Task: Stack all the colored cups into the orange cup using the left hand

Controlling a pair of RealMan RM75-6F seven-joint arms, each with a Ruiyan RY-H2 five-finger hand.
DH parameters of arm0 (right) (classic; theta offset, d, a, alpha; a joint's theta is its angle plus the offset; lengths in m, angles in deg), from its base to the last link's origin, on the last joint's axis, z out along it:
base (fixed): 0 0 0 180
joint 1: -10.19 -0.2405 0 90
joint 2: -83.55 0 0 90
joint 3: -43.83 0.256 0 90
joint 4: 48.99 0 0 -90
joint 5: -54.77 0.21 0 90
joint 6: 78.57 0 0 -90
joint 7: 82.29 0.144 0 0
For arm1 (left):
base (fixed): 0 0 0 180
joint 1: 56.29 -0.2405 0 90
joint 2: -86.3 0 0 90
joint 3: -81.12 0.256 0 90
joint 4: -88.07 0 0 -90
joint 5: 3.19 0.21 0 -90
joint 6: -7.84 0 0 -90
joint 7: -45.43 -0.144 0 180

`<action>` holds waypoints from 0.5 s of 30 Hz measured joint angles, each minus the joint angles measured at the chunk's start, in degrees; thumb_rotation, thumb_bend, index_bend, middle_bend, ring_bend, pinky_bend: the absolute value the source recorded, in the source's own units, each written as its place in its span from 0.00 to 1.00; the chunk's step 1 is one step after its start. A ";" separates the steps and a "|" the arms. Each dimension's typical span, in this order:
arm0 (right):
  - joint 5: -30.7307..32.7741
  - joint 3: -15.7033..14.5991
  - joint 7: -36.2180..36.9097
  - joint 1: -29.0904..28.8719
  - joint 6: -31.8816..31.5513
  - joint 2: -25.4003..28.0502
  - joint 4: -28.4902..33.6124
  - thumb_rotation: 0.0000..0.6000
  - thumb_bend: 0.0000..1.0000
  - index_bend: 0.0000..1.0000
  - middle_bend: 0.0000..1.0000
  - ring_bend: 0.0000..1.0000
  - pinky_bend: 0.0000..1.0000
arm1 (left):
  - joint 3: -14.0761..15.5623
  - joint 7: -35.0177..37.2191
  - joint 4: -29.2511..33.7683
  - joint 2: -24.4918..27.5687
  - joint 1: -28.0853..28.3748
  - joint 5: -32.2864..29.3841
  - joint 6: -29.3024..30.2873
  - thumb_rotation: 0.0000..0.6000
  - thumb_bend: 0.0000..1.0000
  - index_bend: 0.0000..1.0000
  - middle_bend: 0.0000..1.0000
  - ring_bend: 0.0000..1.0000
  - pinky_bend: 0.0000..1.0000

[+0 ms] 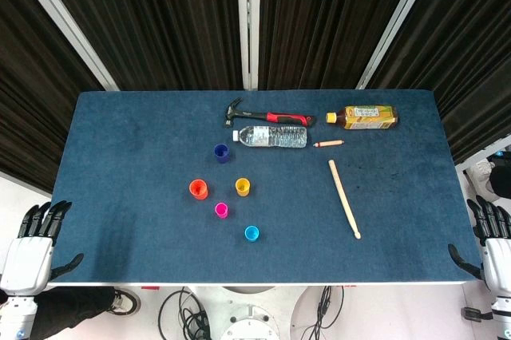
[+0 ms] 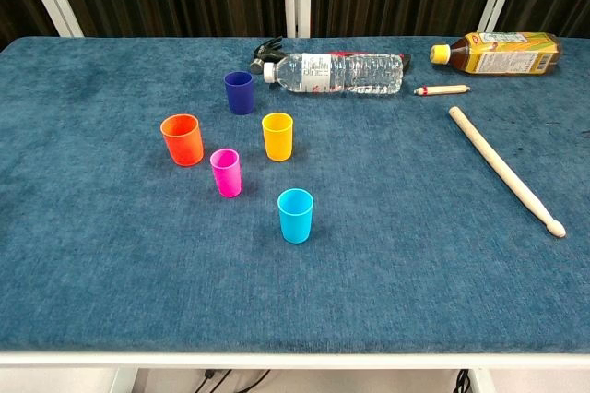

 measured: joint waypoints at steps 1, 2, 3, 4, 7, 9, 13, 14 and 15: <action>-0.04 -0.01 -0.03 -0.02 0.03 -0.01 0.02 1.00 0.21 0.00 0.00 0.00 0.00 | 0.00 -0.04 0.03 0.00 0.00 0.03 0.04 1.00 0.15 0.09 0.08 0.00 0.04; -0.08 -0.03 -0.06 -0.04 0.03 -0.02 0.02 1.00 0.21 0.00 0.00 0.00 0.00 | 0.00 -0.04 0.06 0.00 -0.02 0.09 0.11 1.00 0.15 0.09 0.08 0.00 0.04; -0.15 -0.04 -0.08 -0.04 -0.02 -0.06 -0.01 1.00 0.21 0.00 0.00 0.00 0.00 | 0.00 -0.04 0.10 0.00 -0.03 0.14 0.16 1.00 0.15 0.09 0.08 0.00 0.04; -0.20 -0.06 -0.08 -0.02 -0.08 -0.10 -0.04 1.00 0.21 0.00 0.00 0.00 0.00 | 0.00 -0.02 0.18 0.01 -0.01 0.22 0.18 1.00 0.15 0.09 0.08 0.00 0.04; -0.17 -0.09 0.09 0.06 -0.13 -0.08 -0.06 1.00 0.21 0.00 0.00 0.00 0.00 | -0.13 0.06 0.58 0.15 0.35 0.63 0.04 1.00 0.15 0.09 0.08 0.00 0.04; -0.02 0.02 0.37 0.07 -0.16 -0.01 -0.04 1.00 0.21 0.00 0.00 0.00 0.00 | -0.39 -0.19 0.94 0.46 0.85 0.93 -0.21 1.00 0.15 0.09 0.08 0.00 0.04; 0.18 0.29 0.39 -0.11 -0.01 0.17 0.22 1.00 0.21 0.00 0.00 0.00 0.00 | -1.58 -0.84 2.56 1.76 2.77 1.37 -1.58 1.00 0.15 0.09 0.08 0.00 0.04; 0.12 0.27 0.28 -0.14 0.02 0.23 0.33 1.00 0.21 0.00 0.00 0.00 0.00 | -2.22 -0.87 3.74 2.53 3.91 1.44 -2.65 1.00 0.15 0.09 0.08 0.00 0.04; 0.01 0.22 0.13 -0.17 0.05 0.31 0.50 1.00 0.21 0.00 0.00 0.00 0.00 | -2.53 -0.86 4.28 2.88 4.45 1.44 -3.19 1.00 0.15 0.09 0.08 0.00 0.04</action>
